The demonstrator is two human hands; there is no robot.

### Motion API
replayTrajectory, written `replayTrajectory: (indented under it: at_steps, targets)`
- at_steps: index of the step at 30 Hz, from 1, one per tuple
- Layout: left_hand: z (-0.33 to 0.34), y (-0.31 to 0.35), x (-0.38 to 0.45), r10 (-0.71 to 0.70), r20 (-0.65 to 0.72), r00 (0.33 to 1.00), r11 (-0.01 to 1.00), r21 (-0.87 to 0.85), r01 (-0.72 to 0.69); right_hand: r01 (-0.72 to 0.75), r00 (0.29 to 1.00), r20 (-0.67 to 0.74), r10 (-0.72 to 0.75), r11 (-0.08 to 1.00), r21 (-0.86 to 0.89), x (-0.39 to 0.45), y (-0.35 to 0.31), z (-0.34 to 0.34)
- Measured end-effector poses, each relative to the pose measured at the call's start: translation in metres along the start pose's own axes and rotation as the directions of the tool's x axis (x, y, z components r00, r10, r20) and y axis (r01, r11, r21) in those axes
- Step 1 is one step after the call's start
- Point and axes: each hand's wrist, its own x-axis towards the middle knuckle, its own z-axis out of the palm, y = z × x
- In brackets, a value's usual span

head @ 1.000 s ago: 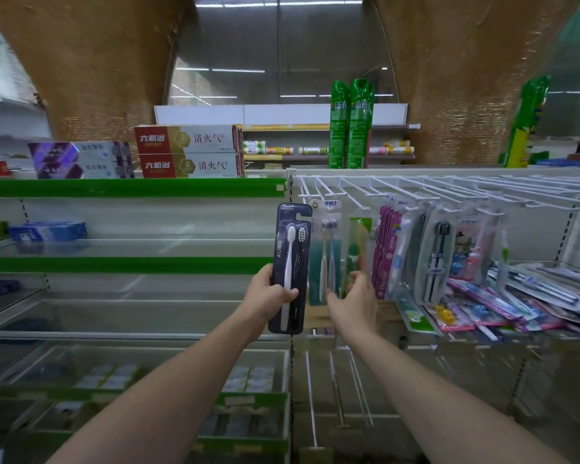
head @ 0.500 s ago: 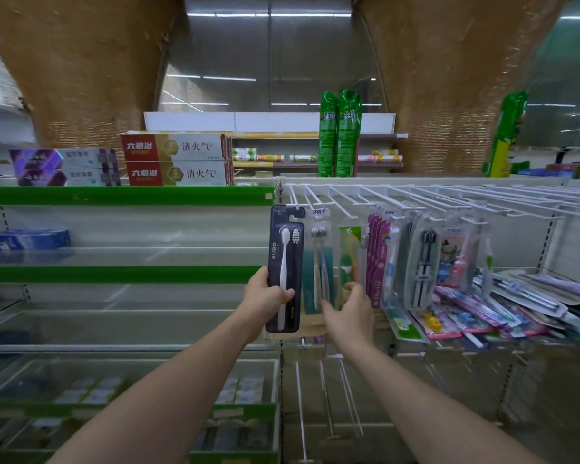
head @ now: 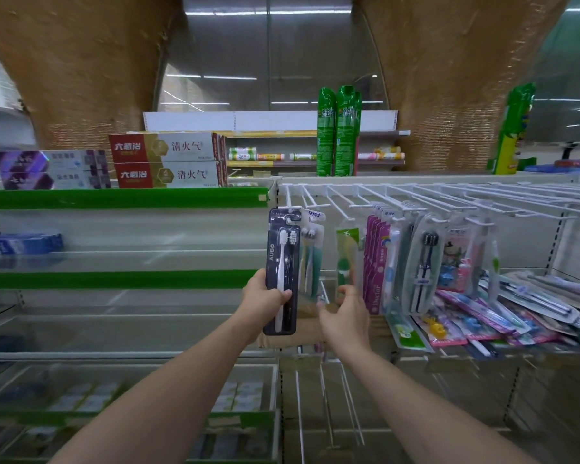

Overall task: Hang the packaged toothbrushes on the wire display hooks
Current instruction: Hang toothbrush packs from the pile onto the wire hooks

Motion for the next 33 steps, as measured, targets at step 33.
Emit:
replayTrajectory:
  at_steps: [33]
  targets:
    - [0.005,-0.022,0.048,-0.064,-0.008,0.998,0.992,0.108,0.065,-0.088,0.995,0.04,0.095,0.985,-0.146,0.036,0.011,0.024]
